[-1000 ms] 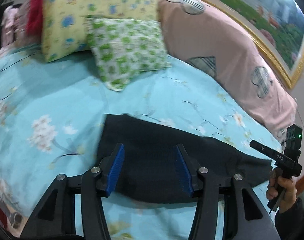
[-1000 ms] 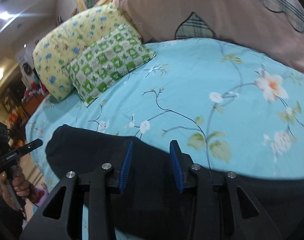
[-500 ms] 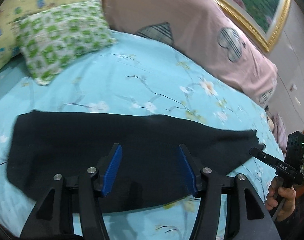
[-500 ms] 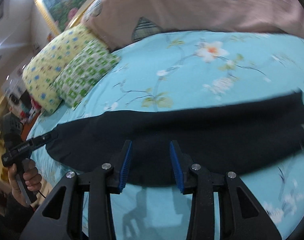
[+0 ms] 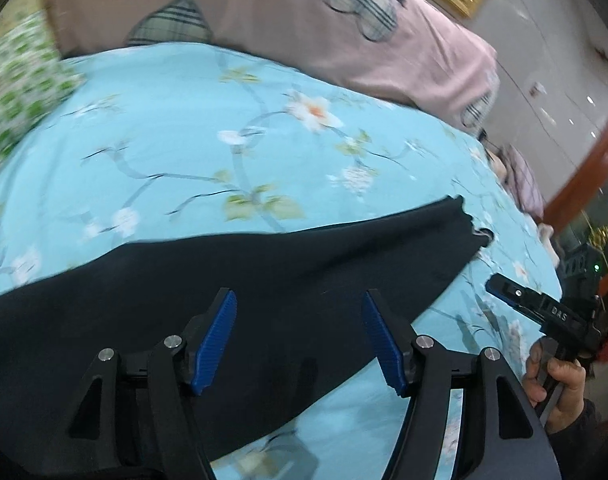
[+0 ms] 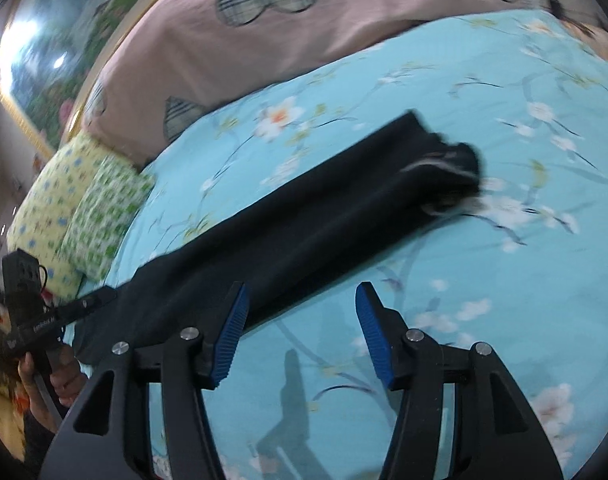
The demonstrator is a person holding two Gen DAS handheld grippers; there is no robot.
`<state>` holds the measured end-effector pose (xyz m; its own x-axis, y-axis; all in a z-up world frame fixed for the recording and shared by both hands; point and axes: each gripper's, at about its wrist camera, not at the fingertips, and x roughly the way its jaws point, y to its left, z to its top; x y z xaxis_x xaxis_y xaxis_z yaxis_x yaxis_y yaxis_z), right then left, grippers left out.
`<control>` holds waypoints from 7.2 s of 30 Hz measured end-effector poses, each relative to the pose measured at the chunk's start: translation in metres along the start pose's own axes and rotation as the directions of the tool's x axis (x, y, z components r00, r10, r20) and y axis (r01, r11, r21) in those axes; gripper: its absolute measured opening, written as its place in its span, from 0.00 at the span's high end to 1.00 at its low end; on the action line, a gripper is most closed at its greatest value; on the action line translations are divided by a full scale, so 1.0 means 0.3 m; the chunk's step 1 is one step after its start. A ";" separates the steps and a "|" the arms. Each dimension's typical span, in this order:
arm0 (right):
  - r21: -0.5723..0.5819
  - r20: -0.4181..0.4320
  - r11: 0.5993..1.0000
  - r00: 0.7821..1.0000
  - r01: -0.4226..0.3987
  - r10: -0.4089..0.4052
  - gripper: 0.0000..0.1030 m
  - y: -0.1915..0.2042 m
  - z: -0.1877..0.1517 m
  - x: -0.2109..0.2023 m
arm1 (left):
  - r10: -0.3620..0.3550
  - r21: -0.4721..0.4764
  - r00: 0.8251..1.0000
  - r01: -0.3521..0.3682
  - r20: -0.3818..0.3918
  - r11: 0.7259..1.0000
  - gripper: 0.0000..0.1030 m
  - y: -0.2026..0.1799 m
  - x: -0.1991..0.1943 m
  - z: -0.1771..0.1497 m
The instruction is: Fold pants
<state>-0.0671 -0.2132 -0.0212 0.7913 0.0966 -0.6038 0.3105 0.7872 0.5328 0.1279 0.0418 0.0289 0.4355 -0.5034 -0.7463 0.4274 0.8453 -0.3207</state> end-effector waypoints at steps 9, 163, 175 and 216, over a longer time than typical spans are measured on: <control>0.152 0.047 0.987 0.997 0.051 -0.059 0.39 -0.140 0.067 0.008 | -0.091 0.141 0.993 0.102 -0.081 0.985 0.35 -0.213 0.186 0.157; -0.735 -0.430 0.537 0.897 -0.414 0.103 0.47 1.247 -0.237 0.541 | 0.300 -0.738 0.940 -0.087 0.162 0.669 0.41 0.789 -0.587 -0.633; -0.708 -0.599 0.392 0.794 -0.587 0.107 0.47 1.460 -0.275 0.744 | 0.284 -0.767 0.947 -0.067 0.153 0.638 0.37 0.843 -0.520 -0.615; -0.605 -0.744 0.359 0.665 -0.711 0.061 0.78 1.541 -0.365 0.918 | 0.336 -0.769 0.926 -0.088 0.171 0.633 0.74 0.854 -0.466 -0.583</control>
<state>0.2365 0.2439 -0.0060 0.1533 0.5659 -0.8101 -0.7698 0.5824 0.2612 0.0380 0.3601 -0.0510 0.6825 -0.2125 -0.6993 -0.3772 0.7171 -0.5861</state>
